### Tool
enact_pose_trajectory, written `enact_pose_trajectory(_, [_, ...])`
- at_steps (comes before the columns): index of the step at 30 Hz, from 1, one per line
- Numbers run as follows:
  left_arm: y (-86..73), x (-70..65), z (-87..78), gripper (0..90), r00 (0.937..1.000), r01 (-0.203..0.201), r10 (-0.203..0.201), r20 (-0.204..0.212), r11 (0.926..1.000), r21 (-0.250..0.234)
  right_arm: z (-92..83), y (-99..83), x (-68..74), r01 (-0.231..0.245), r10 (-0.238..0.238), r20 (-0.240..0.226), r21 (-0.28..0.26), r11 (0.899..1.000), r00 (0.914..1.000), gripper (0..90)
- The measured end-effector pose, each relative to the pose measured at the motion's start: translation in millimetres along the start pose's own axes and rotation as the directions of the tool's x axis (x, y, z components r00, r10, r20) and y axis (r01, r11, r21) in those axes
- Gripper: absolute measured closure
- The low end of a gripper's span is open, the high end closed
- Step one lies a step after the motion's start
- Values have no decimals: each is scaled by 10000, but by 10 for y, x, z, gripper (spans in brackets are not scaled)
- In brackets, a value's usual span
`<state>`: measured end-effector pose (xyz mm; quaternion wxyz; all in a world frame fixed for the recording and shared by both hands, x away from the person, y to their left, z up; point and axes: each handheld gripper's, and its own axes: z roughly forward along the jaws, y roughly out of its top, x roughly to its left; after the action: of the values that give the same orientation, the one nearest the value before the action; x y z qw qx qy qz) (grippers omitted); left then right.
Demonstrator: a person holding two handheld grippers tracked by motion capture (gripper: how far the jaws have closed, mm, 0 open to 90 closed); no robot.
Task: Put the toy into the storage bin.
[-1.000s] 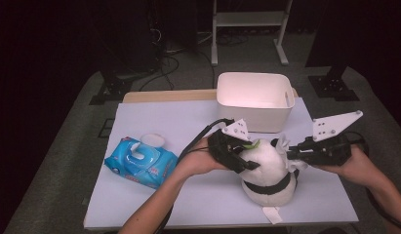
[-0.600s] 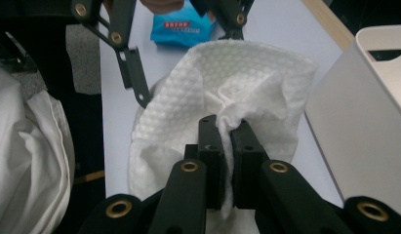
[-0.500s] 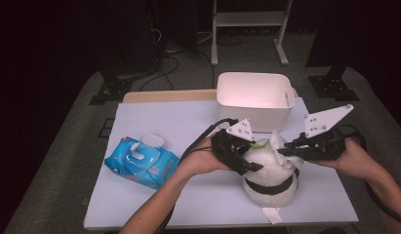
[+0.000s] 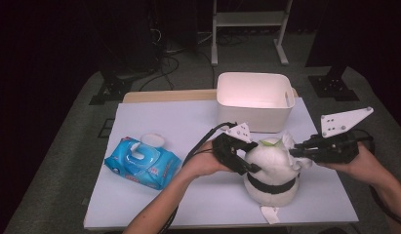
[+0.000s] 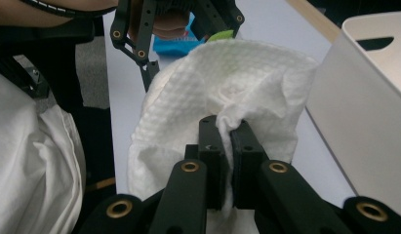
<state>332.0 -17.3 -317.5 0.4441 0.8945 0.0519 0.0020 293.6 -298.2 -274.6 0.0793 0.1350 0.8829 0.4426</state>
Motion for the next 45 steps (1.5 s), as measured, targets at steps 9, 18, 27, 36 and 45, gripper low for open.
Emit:
enact_pose_trajectory(9, [-34,13,-248,355,9992,63,-59,-384,9999,105,149,59,-49,1,-1,-112,36,10000,9999,846])
enact_pose_trajectory(18, [-36,-37,-213,358,9992,-163,169,-359,9997,177,249,412,9,851,-837,-224,688,9940,9962,843])
enact_pose_trajectory(27, [-137,-20,-252,360,9996,82,-85,-286,9999,-119,167,198,-68,278,-300,146,1351,9904,9994,841])
enact_pose_trajectory(36, [-61,6,-339,370,9983,-3,-9,-577,9998,-214,139,183,-76,212,-246,313,1067,9941,9992,837])
enact_pose_trajectory(45, [-59,-23,-320,377,9989,-167,167,-448,9999,24,201,240,-68,403,-411,79,892,9952,9991,836])
